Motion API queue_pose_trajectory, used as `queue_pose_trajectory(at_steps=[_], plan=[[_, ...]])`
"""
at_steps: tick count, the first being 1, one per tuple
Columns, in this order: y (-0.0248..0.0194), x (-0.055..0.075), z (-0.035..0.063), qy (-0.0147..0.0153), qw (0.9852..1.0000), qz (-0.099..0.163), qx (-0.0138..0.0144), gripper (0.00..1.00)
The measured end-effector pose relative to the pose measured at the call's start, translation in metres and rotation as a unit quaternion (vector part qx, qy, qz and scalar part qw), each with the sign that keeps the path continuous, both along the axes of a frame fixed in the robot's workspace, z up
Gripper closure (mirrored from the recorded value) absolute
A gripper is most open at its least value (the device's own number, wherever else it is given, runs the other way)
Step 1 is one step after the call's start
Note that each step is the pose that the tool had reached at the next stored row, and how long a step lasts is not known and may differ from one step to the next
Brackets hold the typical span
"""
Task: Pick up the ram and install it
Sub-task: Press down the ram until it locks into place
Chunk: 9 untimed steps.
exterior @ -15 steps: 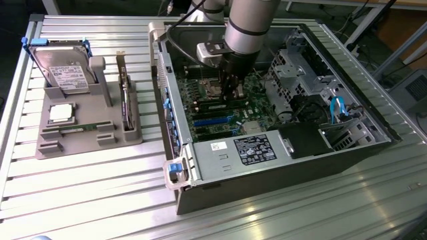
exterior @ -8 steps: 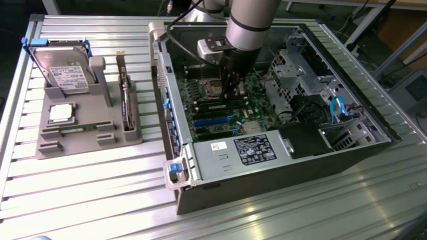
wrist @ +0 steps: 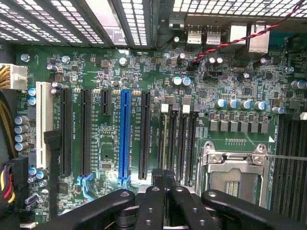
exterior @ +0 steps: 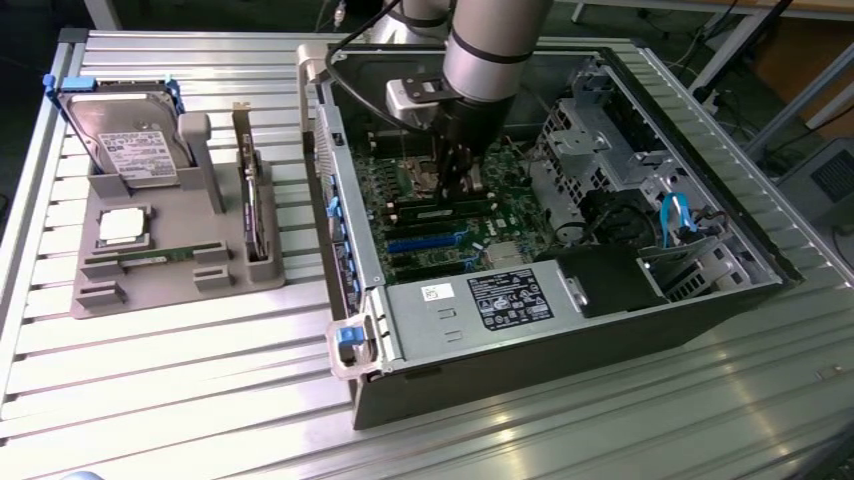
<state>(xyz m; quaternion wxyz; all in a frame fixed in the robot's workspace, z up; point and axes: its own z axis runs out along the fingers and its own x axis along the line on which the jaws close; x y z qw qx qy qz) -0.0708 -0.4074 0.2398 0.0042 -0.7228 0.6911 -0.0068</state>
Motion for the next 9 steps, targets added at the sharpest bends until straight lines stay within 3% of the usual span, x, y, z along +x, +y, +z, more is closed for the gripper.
queue_pose_trajectory(at_steps=[9], plan=[[0.0000, 0.0000, -0.0058, 0.0001, 1.0000, 0.000, 0.0000, 0.89]])
